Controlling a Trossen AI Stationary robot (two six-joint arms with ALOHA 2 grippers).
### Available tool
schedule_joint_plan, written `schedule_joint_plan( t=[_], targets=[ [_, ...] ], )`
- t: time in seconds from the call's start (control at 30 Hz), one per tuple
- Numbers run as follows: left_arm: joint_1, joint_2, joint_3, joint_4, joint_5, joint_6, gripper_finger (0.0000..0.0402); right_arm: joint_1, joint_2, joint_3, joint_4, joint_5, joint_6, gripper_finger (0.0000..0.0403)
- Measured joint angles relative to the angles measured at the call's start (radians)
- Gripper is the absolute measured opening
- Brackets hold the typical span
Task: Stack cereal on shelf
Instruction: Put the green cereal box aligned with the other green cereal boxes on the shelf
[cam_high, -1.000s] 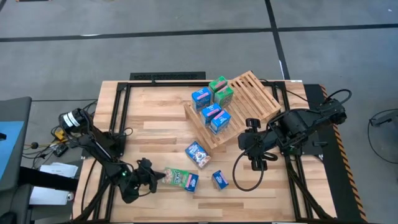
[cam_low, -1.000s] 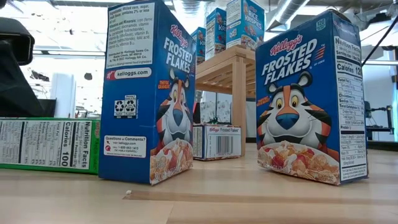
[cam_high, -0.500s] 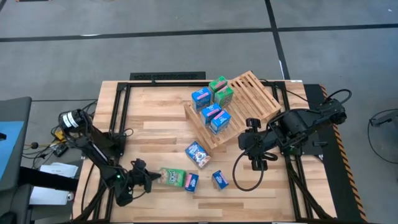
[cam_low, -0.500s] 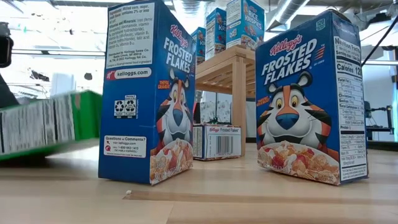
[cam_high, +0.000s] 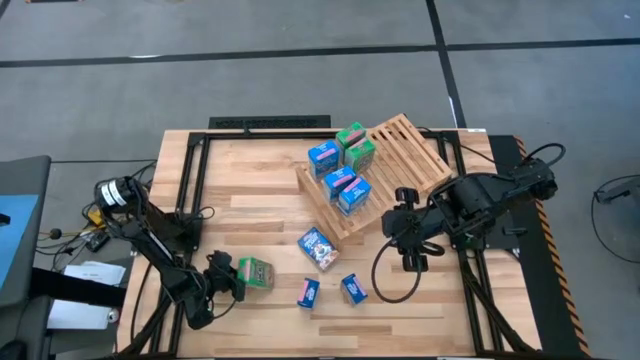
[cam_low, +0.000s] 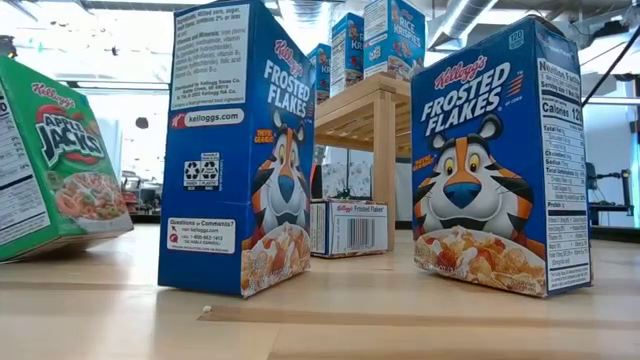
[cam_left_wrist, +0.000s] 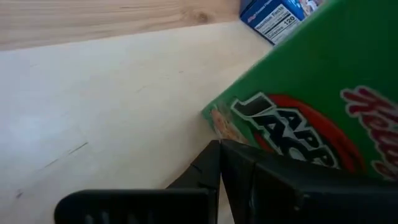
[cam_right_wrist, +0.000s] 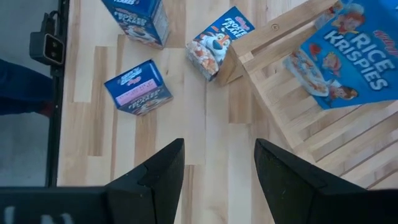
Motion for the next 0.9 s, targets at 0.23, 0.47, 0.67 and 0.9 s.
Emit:
schedule_joint_plan(
  t=[0.23, 0.47, 0.67, 0.9],
  targets=[
    [0.002, 0.000, 0.000, -0.002, 0.001, 0.009, 0.0000, -0.036, 0.000, 0.000, 0.096, 0.001, -0.171, 0.0218],
    [0.004, 0.000, 0.000, -0.001, -0.012, 0.028, 0.0000, -0.171, 0.008, 0.000, 0.372, -0.046, -0.512, 0.0221],
    [0.034, 0.000, 0.001, 0.005, -0.015, 0.064, 0.0000, -0.274, 0.097, 0.002, 0.579, -0.220, -0.652, 0.0249],
    [0.073, -0.001, 0.002, 0.035, 0.008, 0.154, 0.0000, -0.333, 0.309, 0.067, 0.683, -0.372, -0.744, 0.0287]
  ],
)
